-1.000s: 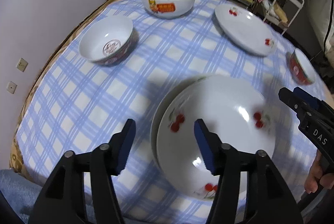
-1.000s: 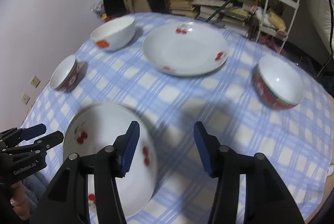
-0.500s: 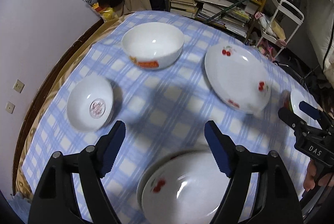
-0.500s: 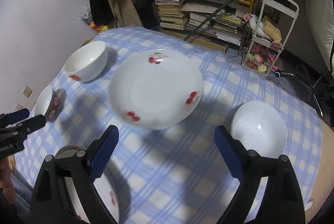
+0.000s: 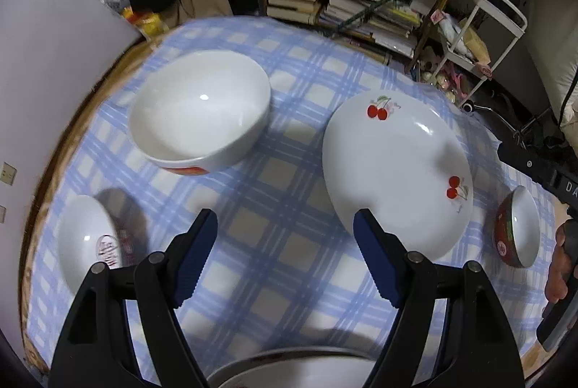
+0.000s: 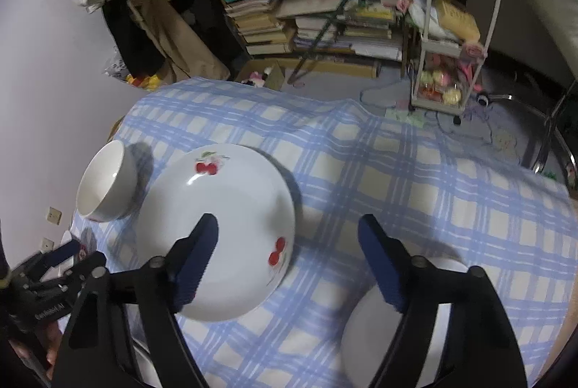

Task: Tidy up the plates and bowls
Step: 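Grip another cherry plate rim with the left tool while the right tool regrips its plate, then carry the left tool's cherry plate over the plate stack while the right tool holds its plate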

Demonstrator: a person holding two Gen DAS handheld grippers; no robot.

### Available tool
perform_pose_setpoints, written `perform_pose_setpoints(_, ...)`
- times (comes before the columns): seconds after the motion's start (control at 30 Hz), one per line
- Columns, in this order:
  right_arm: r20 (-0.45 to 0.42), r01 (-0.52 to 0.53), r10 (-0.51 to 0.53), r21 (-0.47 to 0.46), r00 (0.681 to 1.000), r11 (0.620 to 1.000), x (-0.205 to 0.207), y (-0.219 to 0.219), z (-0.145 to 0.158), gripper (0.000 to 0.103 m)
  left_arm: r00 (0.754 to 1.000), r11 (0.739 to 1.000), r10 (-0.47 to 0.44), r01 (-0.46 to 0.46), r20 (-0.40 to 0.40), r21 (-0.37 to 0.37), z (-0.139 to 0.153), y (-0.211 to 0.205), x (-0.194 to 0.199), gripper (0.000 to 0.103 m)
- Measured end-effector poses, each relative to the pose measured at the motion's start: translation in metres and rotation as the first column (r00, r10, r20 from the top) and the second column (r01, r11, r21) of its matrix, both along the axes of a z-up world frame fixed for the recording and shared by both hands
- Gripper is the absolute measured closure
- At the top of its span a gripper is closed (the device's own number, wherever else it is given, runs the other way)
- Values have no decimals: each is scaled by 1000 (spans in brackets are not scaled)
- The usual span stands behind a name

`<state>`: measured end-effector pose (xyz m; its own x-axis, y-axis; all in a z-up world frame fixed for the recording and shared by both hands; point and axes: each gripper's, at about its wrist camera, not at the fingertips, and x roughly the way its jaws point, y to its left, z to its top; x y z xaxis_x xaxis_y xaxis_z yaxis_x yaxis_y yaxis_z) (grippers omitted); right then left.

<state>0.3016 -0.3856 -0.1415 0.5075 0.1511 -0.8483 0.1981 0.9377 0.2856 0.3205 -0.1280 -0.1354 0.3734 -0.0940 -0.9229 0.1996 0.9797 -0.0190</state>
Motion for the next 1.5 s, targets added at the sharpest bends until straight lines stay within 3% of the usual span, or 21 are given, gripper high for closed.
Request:
perform_pose_setpoints(0.3,-88,-55,55,0,995,998,27,1,-37,54,996,998,-3,-3,-92,-59,-39,-14,29,27)
perform_pose_setpoints(0.47,-143,-60,66,45,988,997,41,-2,-56,75,989,998,-2,-6,-146,-56,-55,-22,39,61)
perform_pose_setpoints(0.53,-152,-60,72,82,986,995,44,-2,-63,84,983,993,9,-31,-184,-113,-62,-20,43,70)
perform_pose_setpoints(0.63,-133,-48,61,98,989,994,44,-1,-66,90,973,976,13,-63,-229,-210,-67,-16,49,88)
perform_pose_setpoints(0.67,-125,-40,52,100,991,994,43,0,-65,93,972,974,18,-70,-235,-216,-67,-16,50,89)
perform_pose_setpoints(0.83,-118,-12,22,85,993,996,40,5,-61,92,967,977,15,-67,-253,-200,-65,-16,51,89)
perform_pose_setpoints(1.03,-119,-78,81,34,990,996,30,20,-56,92,967,988,33,-69,-252,-135,-55,-16,43,89)
perform_pose_setpoints(1.17,-89,-96,102,71,991,993,16,24,-52,93,976,995,13,-34,-219,-91,-40,-12,37,89)
perform_pose_setpoints(1.5,-38,-121,125,109,991,987,-15,40,-28,93,976,997,7,-24,-219,-72,-19,10,13,88)
